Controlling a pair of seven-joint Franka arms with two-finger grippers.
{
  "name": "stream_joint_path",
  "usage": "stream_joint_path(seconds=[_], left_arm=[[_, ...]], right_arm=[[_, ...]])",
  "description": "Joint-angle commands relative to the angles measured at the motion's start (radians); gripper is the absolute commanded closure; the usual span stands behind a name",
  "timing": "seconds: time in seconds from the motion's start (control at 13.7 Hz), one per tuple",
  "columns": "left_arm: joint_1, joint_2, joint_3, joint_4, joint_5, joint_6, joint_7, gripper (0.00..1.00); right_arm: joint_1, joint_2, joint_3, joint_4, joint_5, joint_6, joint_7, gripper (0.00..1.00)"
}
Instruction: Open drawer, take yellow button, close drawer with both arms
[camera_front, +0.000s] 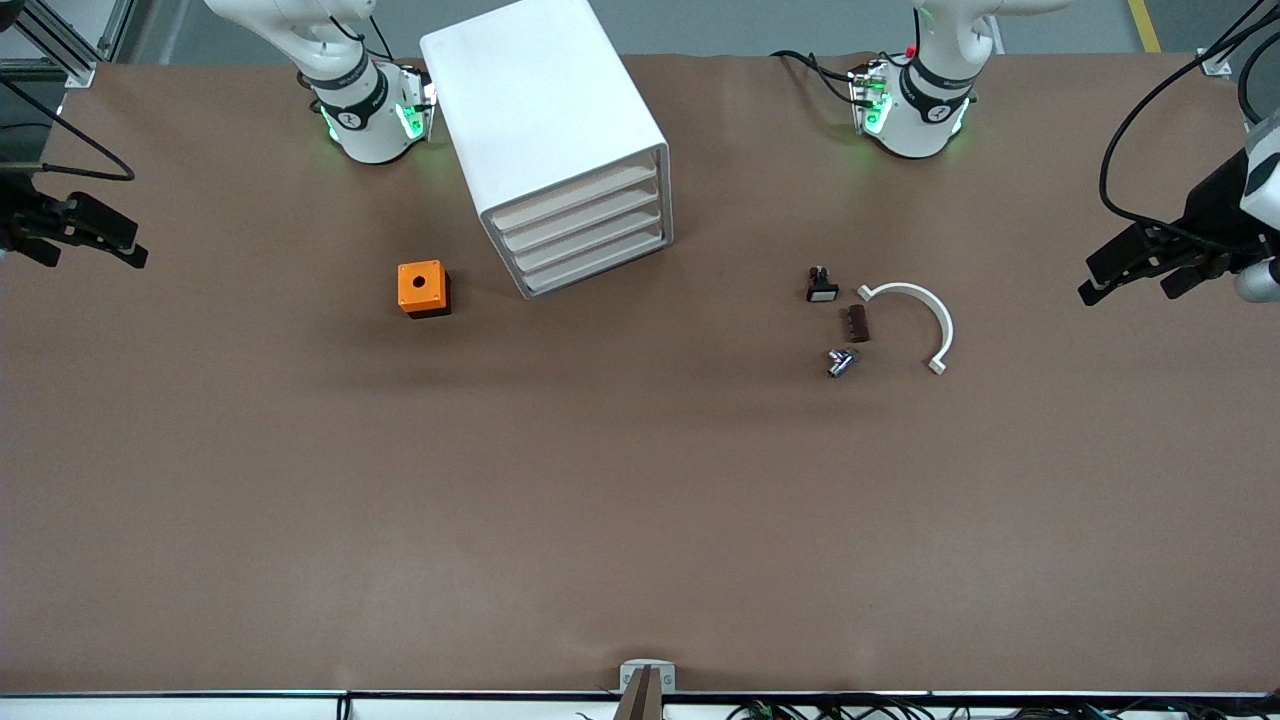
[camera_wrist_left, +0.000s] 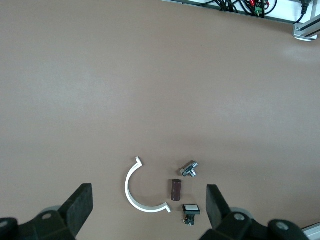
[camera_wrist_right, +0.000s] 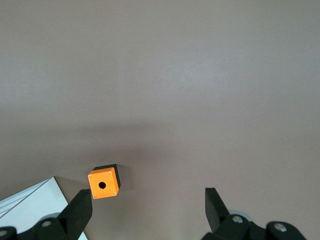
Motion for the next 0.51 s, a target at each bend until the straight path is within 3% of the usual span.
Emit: stream_joint_path(seconds=[0.0, 0.44], left_arm=[[-0.004, 0.001, 0.001, 0.019, 0.024, -0.021, 0.013, 0.0], [0.005, 0.007, 0.011, 0.016, 0.021, -0.021, 0.006, 0.0]], right_arm=[[0.001, -0.029, 0.001, -0.027, -0.009, 0.004, -0.011, 0.0], [0.0, -0.031, -0.001, -0.027, -0.009, 0.002, -0.011, 0.0]])
